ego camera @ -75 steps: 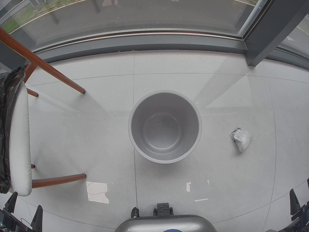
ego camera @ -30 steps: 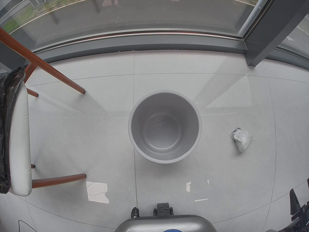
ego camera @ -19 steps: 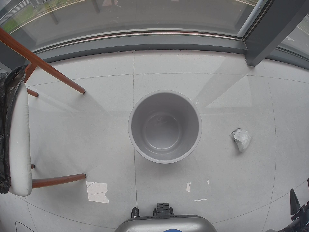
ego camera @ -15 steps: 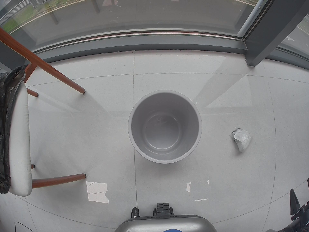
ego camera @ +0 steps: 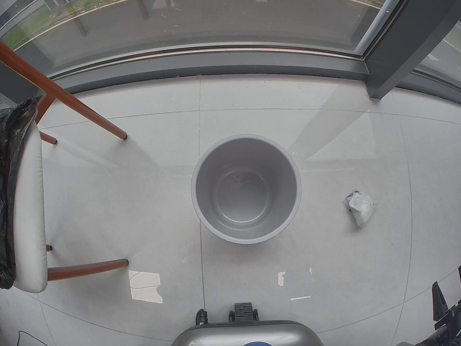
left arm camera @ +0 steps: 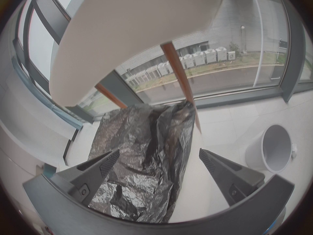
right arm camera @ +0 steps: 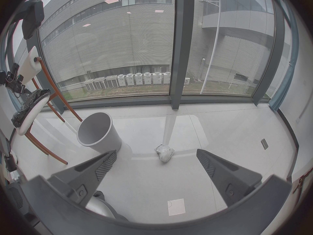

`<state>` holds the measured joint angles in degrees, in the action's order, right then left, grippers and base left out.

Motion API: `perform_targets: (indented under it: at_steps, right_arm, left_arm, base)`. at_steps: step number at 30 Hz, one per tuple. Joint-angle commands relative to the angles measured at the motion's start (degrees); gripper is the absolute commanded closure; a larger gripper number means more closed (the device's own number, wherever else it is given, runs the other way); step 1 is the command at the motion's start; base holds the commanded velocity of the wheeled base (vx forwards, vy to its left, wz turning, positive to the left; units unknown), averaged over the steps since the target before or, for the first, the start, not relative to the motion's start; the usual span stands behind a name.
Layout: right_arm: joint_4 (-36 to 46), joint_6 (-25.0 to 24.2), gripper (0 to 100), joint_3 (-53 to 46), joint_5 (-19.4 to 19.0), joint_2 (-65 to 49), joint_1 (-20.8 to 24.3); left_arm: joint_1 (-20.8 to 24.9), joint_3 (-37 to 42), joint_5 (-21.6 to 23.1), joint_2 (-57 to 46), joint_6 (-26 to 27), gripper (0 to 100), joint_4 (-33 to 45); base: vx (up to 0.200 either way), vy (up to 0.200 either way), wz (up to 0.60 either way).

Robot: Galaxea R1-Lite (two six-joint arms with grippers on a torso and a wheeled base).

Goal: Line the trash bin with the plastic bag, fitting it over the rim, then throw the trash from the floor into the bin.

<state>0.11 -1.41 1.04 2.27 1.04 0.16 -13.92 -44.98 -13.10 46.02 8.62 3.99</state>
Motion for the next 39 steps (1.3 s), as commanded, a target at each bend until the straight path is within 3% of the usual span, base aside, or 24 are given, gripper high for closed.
perform_targets:
  at_steps: [1, 8, 13, 23, 34, 39]
  right_arm:
    - [0.0, 0.0, 0, -0.9, 0.0, -1.0, 0.0]
    - [0.0, -0.1, 0, -1.0, 0.0, -1.0, 0.0]
    - [0.0, -0.1, 0, -1.0, 0.0, -1.0, 0.0]
    - [0.0, -0.3, 0, -1.0, 0.0, -1.0, -0.1]
    - [0.0, -0.3, 0, -1.0, 0.0, -1.0, -0.1]
    - [0.0, -0.3, 0, -1.0, 0.0, -1.0, -0.1]
  left_arm:
    - [-2.9, 0.3, 0.4, 2.6, -0.7, 0, 1.9]
    - [-3.0, 1.2, 0.7, 6.0, -1.9, 0, 1.6]
    - [-2.2, 0.9, 5.5, 9.8, -4.1, 0, 0.2]
    - [-8.8, 2.4, 8.1, 12.2, -3.9, 0, 0.0]
    - [-11.2, 2.0, 15.2, 15.4, -7.0, 0, 0.1]
    - [-13.9, 0.1, 21.2, 17.3, -11.2, 0, 0.0]
  base:
    - [0.0, 0.0, 0.0]
    - [0.0, 0.0, 0.0]
    - [0.0, 0.0, 0.0]
    - [0.0, 0.0, 0.0]
    - [0.0, 0.0, 0.0]
    - [0.0, 0.0, 0.0]
